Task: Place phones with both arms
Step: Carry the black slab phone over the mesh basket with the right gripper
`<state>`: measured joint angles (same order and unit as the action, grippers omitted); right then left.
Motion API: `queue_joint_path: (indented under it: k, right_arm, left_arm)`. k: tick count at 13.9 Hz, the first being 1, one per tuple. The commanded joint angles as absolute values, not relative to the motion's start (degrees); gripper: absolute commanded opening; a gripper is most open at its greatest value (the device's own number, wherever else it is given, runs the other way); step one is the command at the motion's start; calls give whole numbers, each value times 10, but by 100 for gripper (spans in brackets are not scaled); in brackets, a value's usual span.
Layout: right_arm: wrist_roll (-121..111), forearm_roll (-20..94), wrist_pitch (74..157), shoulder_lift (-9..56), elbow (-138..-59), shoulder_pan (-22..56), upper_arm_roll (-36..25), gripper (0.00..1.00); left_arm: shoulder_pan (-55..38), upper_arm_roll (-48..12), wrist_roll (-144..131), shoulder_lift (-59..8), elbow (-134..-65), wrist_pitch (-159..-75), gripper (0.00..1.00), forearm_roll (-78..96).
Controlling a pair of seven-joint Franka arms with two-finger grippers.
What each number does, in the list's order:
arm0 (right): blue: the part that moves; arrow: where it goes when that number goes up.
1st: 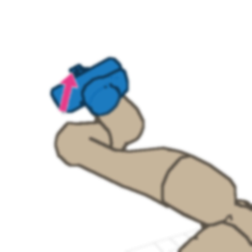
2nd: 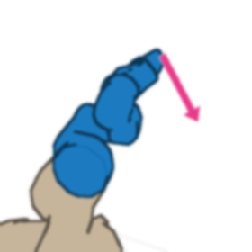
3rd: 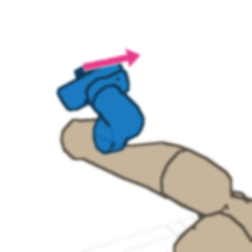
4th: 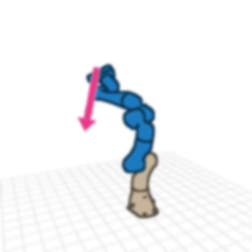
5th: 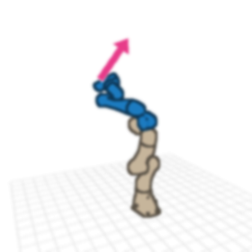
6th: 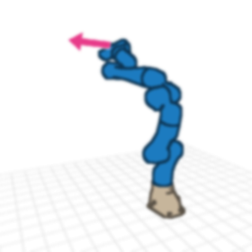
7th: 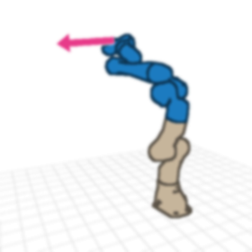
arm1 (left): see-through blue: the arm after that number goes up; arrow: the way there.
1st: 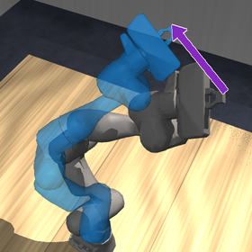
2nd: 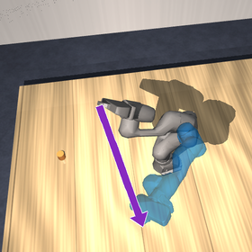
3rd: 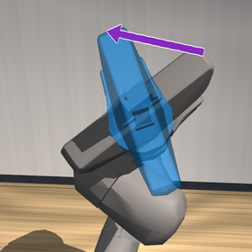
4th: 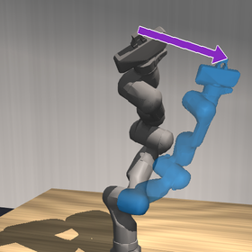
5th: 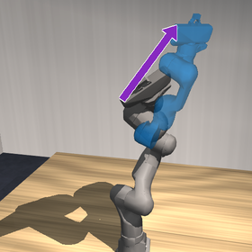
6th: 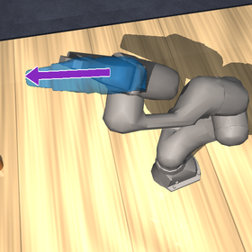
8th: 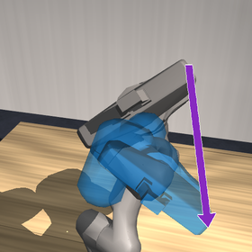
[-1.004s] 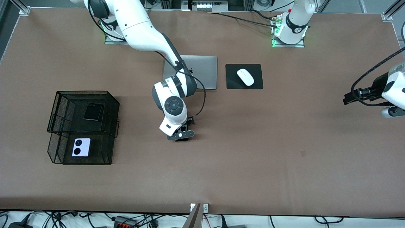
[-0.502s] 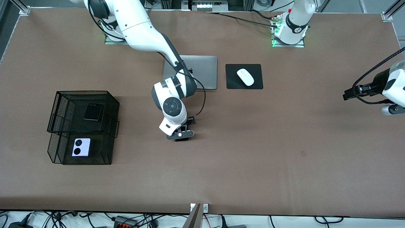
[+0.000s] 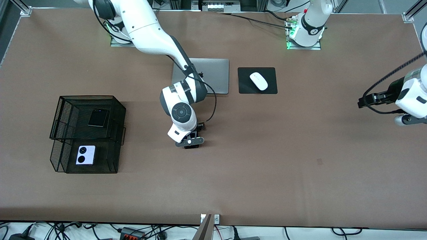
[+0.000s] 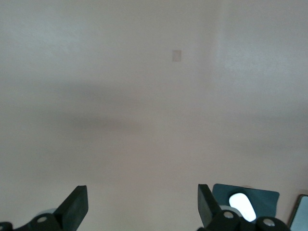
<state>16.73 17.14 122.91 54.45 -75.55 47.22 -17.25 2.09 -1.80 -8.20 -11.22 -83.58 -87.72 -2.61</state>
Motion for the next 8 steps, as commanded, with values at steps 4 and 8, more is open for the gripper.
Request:
queue_joint_path:
  k: [4,8]
  right_arm:
    - [152,177,1192,486,-758,456,-194,23]
    - [156,177,1089,418,-761,432,-260,24]
  left_arm:
    - [20,-32,-88,-112,-824,-861,100,-37]
    - [30,-31,-89,-115,-837,-874,100,-8]
